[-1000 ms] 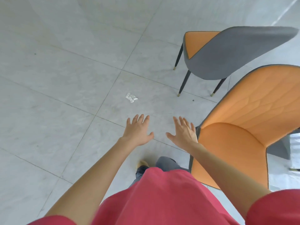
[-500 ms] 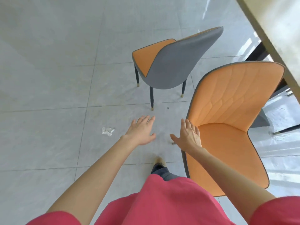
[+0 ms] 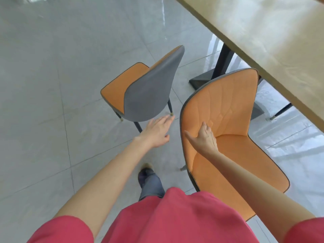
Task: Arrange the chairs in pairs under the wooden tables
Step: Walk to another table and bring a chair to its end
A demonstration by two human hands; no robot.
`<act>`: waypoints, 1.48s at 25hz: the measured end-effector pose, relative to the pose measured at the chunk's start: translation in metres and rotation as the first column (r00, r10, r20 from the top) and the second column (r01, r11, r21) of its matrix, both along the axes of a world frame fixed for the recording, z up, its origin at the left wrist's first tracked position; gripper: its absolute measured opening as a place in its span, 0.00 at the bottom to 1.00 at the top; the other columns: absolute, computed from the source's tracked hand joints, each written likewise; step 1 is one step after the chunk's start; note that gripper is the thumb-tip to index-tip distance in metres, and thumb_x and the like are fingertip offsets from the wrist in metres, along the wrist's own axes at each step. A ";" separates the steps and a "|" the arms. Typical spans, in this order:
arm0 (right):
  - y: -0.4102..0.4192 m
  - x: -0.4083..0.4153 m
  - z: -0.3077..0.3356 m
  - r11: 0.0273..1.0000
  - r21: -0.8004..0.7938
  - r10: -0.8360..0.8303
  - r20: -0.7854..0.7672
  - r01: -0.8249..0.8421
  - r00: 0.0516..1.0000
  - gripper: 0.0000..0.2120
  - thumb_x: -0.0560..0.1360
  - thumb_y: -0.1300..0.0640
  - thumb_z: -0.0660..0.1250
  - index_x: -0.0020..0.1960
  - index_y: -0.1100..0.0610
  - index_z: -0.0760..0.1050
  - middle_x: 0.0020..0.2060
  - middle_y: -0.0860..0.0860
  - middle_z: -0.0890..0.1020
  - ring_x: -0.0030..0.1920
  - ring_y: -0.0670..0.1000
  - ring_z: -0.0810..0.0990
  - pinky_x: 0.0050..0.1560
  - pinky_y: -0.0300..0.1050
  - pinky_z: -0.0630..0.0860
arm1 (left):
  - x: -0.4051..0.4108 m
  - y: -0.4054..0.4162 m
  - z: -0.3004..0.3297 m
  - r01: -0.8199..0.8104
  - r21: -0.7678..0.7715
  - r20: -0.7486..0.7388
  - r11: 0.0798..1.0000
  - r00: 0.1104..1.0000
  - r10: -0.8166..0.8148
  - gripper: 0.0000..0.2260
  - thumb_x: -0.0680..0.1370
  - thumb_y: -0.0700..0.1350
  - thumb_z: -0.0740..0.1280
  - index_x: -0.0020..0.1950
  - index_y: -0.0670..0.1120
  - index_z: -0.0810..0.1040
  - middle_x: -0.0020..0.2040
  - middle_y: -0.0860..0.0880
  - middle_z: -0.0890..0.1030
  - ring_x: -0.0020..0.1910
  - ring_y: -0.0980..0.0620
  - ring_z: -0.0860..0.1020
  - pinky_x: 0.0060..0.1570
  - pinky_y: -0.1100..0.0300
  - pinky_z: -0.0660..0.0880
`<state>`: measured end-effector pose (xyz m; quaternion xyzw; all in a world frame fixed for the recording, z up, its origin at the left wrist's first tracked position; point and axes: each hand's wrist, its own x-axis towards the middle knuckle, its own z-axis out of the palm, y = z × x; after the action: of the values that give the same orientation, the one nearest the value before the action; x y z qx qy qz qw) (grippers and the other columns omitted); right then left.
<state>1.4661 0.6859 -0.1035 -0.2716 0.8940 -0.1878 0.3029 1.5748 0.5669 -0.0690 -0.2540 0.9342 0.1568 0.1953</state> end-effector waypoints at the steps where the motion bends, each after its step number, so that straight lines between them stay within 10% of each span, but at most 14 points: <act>1: -0.006 -0.008 0.001 0.999 -0.013 -0.047 0.006 0.047 0.999 0.40 0.77 0.42 0.59 0.76 0.65 0.46 0.75 0.61 0.55 0.75 0.59 0.54 0.74 0.55 0.55 | -0.015 -0.013 0.003 0.058 -0.026 -0.001 0.998 0.998 -0.058 0.32 0.80 0.43 0.59 0.78 0.46 0.45 0.79 0.46 0.50 0.78 0.50 0.52 0.76 0.50 0.51; 7: -0.056 -0.049 0.012 0.916 -0.144 -0.363 0.105 0.375 0.926 0.40 0.77 0.41 0.59 0.76 0.65 0.46 0.75 0.62 0.54 0.75 0.58 0.54 0.74 0.53 0.55 | -0.113 -0.086 0.021 0.479 -0.216 0.044 0.851 0.875 -0.482 0.35 0.79 0.37 0.58 0.78 0.48 0.39 0.80 0.47 0.43 0.79 0.46 0.48 0.77 0.48 0.51; 14: -0.109 -0.068 0.018 0.701 -0.142 -0.664 0.230 0.699 0.712 0.45 0.76 0.43 0.62 0.75 0.67 0.40 0.75 0.63 0.49 0.76 0.59 0.49 0.74 0.51 0.53 | -0.213 -0.114 0.025 0.865 -0.230 0.130 0.447 0.482 -0.866 0.38 0.79 0.43 0.63 0.78 0.50 0.38 0.79 0.49 0.40 0.79 0.45 0.43 0.77 0.47 0.47; 26: -0.149 -0.072 0.009 0.386 -0.107 -0.912 0.104 0.916 0.396 0.40 0.73 0.54 0.67 0.74 0.66 0.49 0.71 0.62 0.63 0.71 0.59 0.62 0.69 0.53 0.65 | -0.288 -0.093 0.013 0.927 -0.335 0.264 -0.166 -0.076 -0.962 0.29 0.80 0.46 0.61 0.78 0.51 0.51 0.80 0.46 0.46 0.78 0.39 0.39 0.75 0.41 0.40; 37: -0.145 -0.074 0.016 0.398 -0.059 -0.894 0.201 0.916 0.401 0.31 0.72 0.57 0.64 0.72 0.61 0.56 0.64 0.56 0.71 0.62 0.58 0.73 0.49 0.44 0.67 | -0.283 -0.094 0.010 0.930 -0.353 0.184 -0.103 -0.039 -0.982 0.25 0.79 0.46 0.63 0.75 0.52 0.59 0.79 0.48 0.54 0.78 0.42 0.42 0.74 0.38 0.41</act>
<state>1.3923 0.5407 -0.0876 0.2477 0.8564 -0.4112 0.1901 1.2923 0.4732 -0.0591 0.4746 0.8479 -0.1974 0.1301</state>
